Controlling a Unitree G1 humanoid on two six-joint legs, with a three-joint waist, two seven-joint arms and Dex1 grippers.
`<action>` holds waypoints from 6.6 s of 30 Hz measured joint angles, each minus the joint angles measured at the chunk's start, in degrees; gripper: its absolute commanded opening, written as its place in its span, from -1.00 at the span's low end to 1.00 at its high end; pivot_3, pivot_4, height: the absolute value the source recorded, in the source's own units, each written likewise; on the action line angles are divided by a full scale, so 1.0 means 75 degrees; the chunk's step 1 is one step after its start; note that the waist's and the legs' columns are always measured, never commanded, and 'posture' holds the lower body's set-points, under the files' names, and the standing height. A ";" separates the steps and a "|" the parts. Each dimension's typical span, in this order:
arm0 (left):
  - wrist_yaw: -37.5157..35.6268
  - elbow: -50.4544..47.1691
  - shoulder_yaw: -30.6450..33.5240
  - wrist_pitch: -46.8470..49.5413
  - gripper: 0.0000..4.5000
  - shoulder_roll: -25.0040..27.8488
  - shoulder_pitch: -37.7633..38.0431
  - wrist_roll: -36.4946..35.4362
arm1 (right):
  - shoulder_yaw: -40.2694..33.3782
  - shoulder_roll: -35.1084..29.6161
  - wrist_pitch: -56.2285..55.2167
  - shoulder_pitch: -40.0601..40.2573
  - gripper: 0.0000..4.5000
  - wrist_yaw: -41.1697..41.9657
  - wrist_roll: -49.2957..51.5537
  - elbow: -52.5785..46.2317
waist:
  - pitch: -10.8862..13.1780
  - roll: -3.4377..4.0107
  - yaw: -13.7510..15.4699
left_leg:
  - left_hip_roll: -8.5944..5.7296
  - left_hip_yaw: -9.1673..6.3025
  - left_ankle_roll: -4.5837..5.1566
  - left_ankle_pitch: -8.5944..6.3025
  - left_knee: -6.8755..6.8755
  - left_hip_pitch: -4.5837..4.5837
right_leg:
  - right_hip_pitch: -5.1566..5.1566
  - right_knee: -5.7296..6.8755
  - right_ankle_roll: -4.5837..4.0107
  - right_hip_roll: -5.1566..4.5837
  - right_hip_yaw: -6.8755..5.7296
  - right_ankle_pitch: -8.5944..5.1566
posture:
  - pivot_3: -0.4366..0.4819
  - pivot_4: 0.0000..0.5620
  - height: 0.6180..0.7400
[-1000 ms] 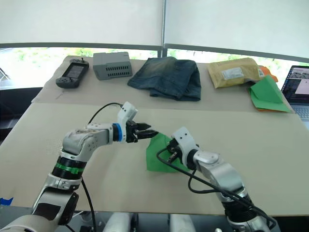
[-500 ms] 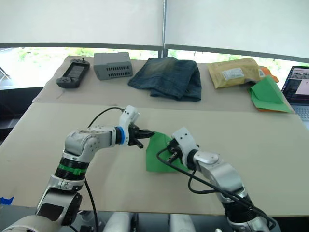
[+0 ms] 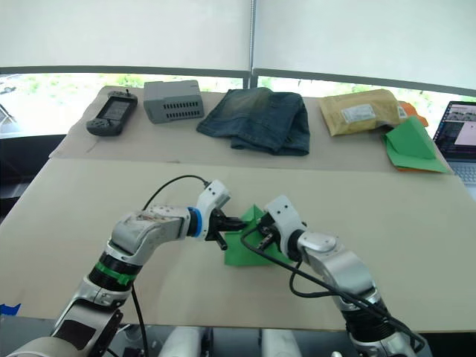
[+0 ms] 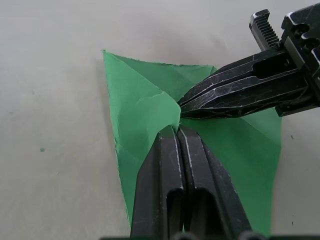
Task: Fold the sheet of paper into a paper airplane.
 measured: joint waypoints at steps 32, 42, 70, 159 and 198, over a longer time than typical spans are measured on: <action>-0.0103 0.0886 -0.0124 -0.0796 -0.98 -0.0512 0.0171 0.0495 | -0.0149 0.0163 -0.0793 -0.1521 -1.00 0.0601 -0.0078 0.1587 | 0.0001 0.0002 0.0040 | -0.0013 -0.0001 0.0000 0.0000 0.0008 -0.0014 | -0.0002 -0.0004 0.0006 -0.0009 0.0003 0.0005 | -0.05 -0.47 0.90; -0.0092 0.0739 -0.0053 -0.0604 -0.98 -0.0511 0.0202 0.0498 | 0.0347 0.0287 -0.1680 -0.1584 -1.00 0.1229 -0.0337 0.2547 | 0.0002 0.0003 0.0022 | -0.0012 -0.0004 0.0001 0.0000 0.0006 -0.0022 | -0.0008 -0.0002 -0.0031 -0.0007 0.0001 0.0026 | -0.05 -0.47 0.90; -0.0020 0.0402 0.0733 0.0184 0.13 -0.0694 0.0479 -0.0099 | 0.0581 0.0291 -0.2470 -0.1809 -1.00 0.1576 -0.1124 0.3191 | 0.0001 0.0004 0.0018 | -0.0012 -0.0004 0.0000 0.0000 0.0006 -0.0002 | 0.0007 0.0005 -0.0030 -0.0008 0.0002 0.0025 | -0.05 -0.47 0.90; 0.0035 0.0609 0.0382 -0.1627 -0.99 -0.0484 0.0997 0.0617 | 0.0219 0.0062 -0.2870 -0.0793 -1.00 0.2026 -0.1284 0.2305 | -0.0025 0.0015 0.0041 | -0.0018 -0.0004 0.0000 0.0000 0.0007 0.0013 | 0.0018 0.0007 0.0008 -0.0015 0.0005 -0.0003 | -0.05 -0.47 0.90; -0.0257 0.0691 0.0136 -0.2387 -0.99 -0.0095 0.0987 0.1185 | 0.0389 0.0029 -0.2845 -0.0793 -1.00 0.1887 -0.1418 0.2182 | -0.0027 0.0013 0.0023 | -0.0014 -0.0005 0.0000 0.0000 0.0000 0.0016 | 0.0017 0.0006 0.0002 -0.0012 0.0004 -0.0007 | -0.05 -0.47 0.90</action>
